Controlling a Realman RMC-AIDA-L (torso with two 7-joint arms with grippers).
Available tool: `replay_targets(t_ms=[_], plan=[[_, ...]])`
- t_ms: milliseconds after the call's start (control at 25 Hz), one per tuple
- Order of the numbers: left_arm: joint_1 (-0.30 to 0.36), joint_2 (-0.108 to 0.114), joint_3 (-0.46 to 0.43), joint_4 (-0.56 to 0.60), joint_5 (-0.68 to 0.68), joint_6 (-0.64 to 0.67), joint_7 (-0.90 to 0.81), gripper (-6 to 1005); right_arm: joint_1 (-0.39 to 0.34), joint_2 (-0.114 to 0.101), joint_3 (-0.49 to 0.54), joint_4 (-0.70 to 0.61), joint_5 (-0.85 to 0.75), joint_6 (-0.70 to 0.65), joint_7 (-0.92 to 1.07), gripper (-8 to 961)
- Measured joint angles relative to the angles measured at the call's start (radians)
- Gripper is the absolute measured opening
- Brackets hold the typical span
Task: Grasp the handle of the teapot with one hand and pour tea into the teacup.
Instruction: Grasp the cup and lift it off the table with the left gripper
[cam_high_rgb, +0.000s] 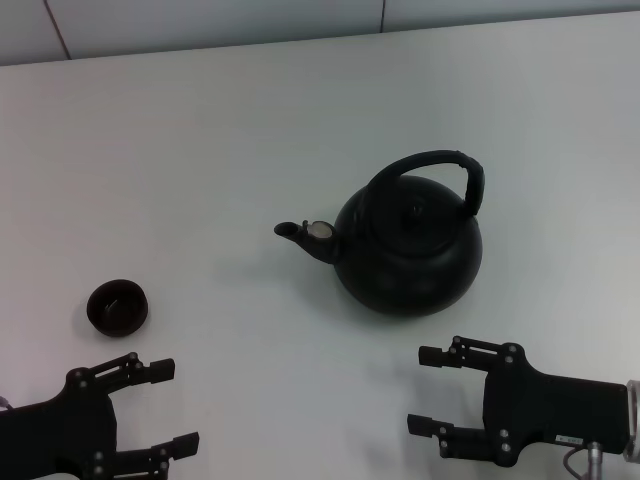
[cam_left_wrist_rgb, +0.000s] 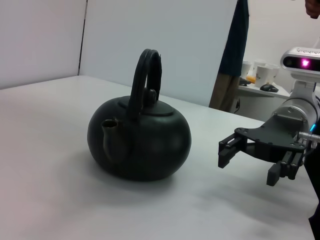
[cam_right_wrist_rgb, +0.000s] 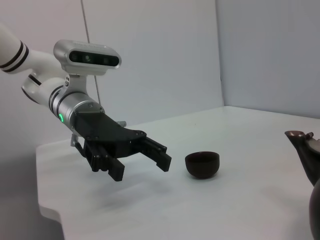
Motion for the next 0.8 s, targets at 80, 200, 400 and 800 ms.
replay_targets(t_ms=[80, 200, 400, 800], plan=[[0.000, 0.000, 0.000, 0.000, 0.000, 0.001, 0.000, 857, 0.000, 0.000, 0.000, 0.000, 0.000, -0.001, 0.000, 722], [0.000, -0.001, 0.002, 0.000, 0.001, 0.002, 0.000, 855, 0.000, 0.000, 0.000, 0.000, 0.000, -0.001, 0.000, 721], [-0.001, -0.004, 0.009, 0.000, 0.002, 0.003, 0.000, 851, -0.001, 0.000, 0.000, 0.000, 0.000, -0.002, 0.000, 721], [-0.002, -0.008, 0.009, 0.000, 0.002, -0.002, 0.000, 844, -0.001, 0.000, 0.000, 0.000, 0.000, -0.002, 0.000, 722]])
